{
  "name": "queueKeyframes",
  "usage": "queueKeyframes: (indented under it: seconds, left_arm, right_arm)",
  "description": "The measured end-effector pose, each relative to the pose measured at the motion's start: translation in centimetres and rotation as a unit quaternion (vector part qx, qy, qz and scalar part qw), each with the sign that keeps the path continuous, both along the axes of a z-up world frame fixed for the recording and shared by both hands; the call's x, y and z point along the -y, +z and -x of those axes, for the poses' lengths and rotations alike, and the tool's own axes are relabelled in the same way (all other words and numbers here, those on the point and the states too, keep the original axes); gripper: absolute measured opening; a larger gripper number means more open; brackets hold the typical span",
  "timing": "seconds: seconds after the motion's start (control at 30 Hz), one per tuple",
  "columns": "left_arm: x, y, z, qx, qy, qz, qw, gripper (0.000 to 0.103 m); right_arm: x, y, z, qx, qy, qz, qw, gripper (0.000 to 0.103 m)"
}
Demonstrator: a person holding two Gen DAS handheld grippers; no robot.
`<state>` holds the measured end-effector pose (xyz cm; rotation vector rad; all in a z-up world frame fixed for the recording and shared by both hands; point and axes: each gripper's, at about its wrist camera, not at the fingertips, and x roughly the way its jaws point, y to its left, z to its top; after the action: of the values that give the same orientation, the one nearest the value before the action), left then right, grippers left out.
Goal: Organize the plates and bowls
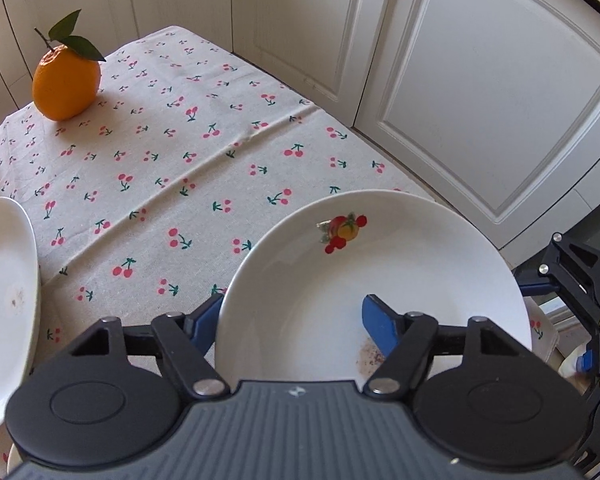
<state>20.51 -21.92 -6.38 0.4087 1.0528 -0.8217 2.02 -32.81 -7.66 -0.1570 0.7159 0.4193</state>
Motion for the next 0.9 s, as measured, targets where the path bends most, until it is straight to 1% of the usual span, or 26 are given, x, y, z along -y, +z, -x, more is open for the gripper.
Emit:
queueKeyframes:
  seconds: [0.1,0.37,0.67,0.9]
  left_arm:
    - [0.1,-0.1,-0.4,-0.011,-0.004,0.002,0.9999,0.07]
    - [0.2,0.0,-0.6,-0.016,-0.014,-0.001,0.9998,0.069]
    - [0.2,0.1,-0.7,-0.01,-0.017,-0.001,0.9998,0.069]
    - [0.1,1.4,-1.6,0.001,-0.012,0.015,0.9998,0.069]
  right_arm:
    - [0.2,0.1,-0.3,-0.003,0.0,0.003,1.0,0.103]
    - [-0.1,0.3,-0.7,-0.003,0.013,0.007,1.0,0.103]
    - [-0.4,0.4,-1.0,-0.018,0.008,0.012,1.0,0.103]
    - [-0.2,1.2,-1.9,-0.005,0.013,0.026,1.0,0.103]
